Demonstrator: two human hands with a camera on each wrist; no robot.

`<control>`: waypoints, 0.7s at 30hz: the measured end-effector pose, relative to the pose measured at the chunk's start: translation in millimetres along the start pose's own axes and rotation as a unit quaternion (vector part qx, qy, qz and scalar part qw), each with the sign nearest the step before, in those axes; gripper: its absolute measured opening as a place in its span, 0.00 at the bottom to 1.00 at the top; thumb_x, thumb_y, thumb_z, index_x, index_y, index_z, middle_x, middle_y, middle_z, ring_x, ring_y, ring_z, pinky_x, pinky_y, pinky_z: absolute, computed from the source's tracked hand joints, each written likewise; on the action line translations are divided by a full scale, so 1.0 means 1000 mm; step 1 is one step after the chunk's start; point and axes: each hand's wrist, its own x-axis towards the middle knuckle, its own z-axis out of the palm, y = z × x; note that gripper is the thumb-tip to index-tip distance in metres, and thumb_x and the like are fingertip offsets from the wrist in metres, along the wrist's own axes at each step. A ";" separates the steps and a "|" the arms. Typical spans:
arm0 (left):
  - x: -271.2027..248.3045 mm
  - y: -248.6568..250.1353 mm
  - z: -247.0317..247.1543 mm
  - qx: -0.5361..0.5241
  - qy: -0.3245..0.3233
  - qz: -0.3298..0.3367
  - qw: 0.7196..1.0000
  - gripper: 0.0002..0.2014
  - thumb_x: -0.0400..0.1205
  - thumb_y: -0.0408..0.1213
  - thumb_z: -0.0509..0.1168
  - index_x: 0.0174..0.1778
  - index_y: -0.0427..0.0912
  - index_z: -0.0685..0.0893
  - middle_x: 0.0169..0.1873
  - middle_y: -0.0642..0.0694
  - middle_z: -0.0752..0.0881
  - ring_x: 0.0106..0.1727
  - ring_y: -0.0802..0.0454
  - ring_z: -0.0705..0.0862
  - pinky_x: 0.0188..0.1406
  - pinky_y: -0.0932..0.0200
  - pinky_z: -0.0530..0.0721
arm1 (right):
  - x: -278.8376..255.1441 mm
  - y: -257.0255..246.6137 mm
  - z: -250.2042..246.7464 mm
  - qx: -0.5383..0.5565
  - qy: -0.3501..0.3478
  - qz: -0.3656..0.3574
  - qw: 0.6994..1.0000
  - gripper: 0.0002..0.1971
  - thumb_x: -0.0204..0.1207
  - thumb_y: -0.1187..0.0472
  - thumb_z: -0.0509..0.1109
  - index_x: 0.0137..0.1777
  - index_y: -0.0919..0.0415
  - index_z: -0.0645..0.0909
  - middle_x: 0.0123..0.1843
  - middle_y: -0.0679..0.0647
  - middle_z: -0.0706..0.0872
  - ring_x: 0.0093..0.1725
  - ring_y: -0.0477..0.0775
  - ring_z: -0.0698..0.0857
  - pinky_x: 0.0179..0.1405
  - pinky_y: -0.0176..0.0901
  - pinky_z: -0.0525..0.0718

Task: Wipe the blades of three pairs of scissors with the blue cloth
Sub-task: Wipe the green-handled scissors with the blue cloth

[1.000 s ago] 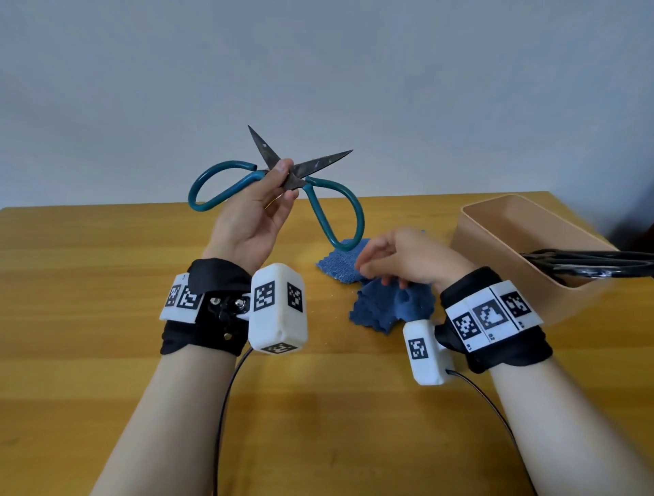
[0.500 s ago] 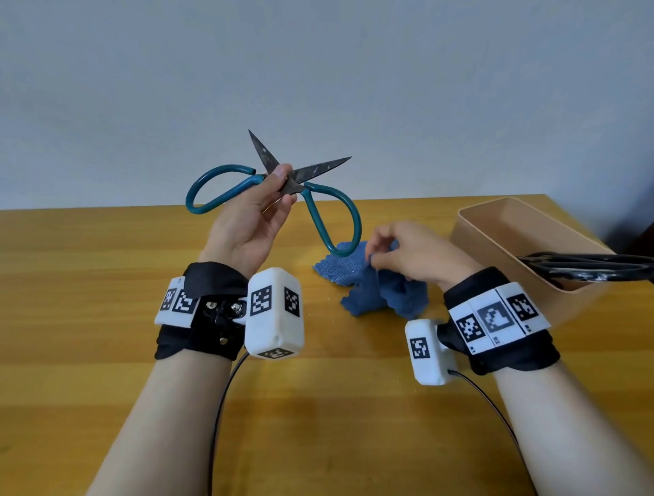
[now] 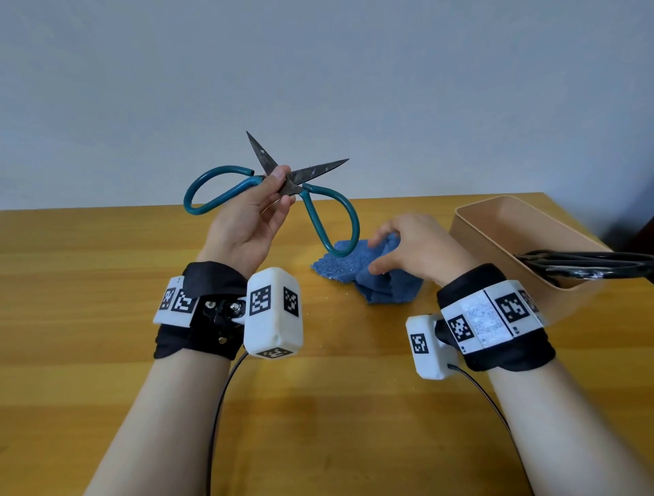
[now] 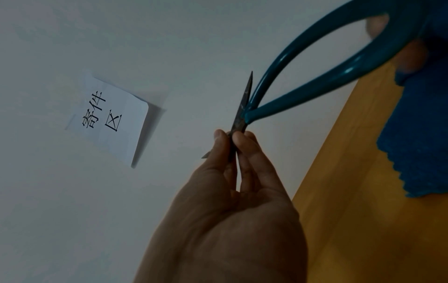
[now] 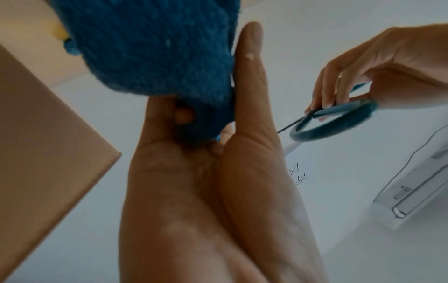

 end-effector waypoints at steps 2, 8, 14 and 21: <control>-0.001 -0.001 0.001 0.005 -0.002 -0.002 1.000 0.09 0.81 0.35 0.73 0.55 0.37 0.90 0.47 0.47 0.91 0.44 0.56 0.87 0.37 0.71 0.87 | 0.001 0.003 -0.001 -0.001 0.003 0.000 1.000 0.06 0.68 0.60 0.84 0.43 0.55 0.92 0.52 0.48 0.88 0.57 0.50 0.83 0.52 0.47 0.80; 0.000 -0.002 0.002 0.018 -0.011 0.004 1.000 0.11 0.81 0.34 0.73 0.58 0.37 0.90 0.51 0.47 0.92 0.44 0.57 0.88 0.39 0.71 0.87 | 0.001 0.005 -0.005 -0.053 0.046 0.021 0.997 0.14 0.70 0.57 0.83 0.55 0.56 0.89 0.65 0.57 0.81 0.64 0.58 0.81 0.58 0.49 0.79; -0.002 -0.003 0.003 0.027 -0.017 0.005 0.999 0.09 0.80 0.34 0.74 0.54 0.37 0.90 0.49 0.47 0.93 0.43 0.57 0.89 0.40 0.70 0.88 | 0.003 0.006 -0.002 -0.076 -0.002 0.045 0.996 0.10 0.68 0.57 0.84 0.46 0.60 0.92 0.50 0.53 0.90 0.52 0.56 0.86 0.46 0.48 0.82; -0.006 -0.004 0.007 0.071 -0.025 0.015 0.997 0.07 0.80 0.35 0.74 0.53 0.39 0.90 0.46 0.49 0.93 0.41 0.59 0.90 0.48 0.68 0.89 | 0.006 0.009 -0.008 -0.012 0.107 -0.013 0.994 0.04 0.67 0.52 0.82 0.38 0.46 0.89 0.46 0.47 0.85 0.53 0.52 0.80 0.51 0.53 0.82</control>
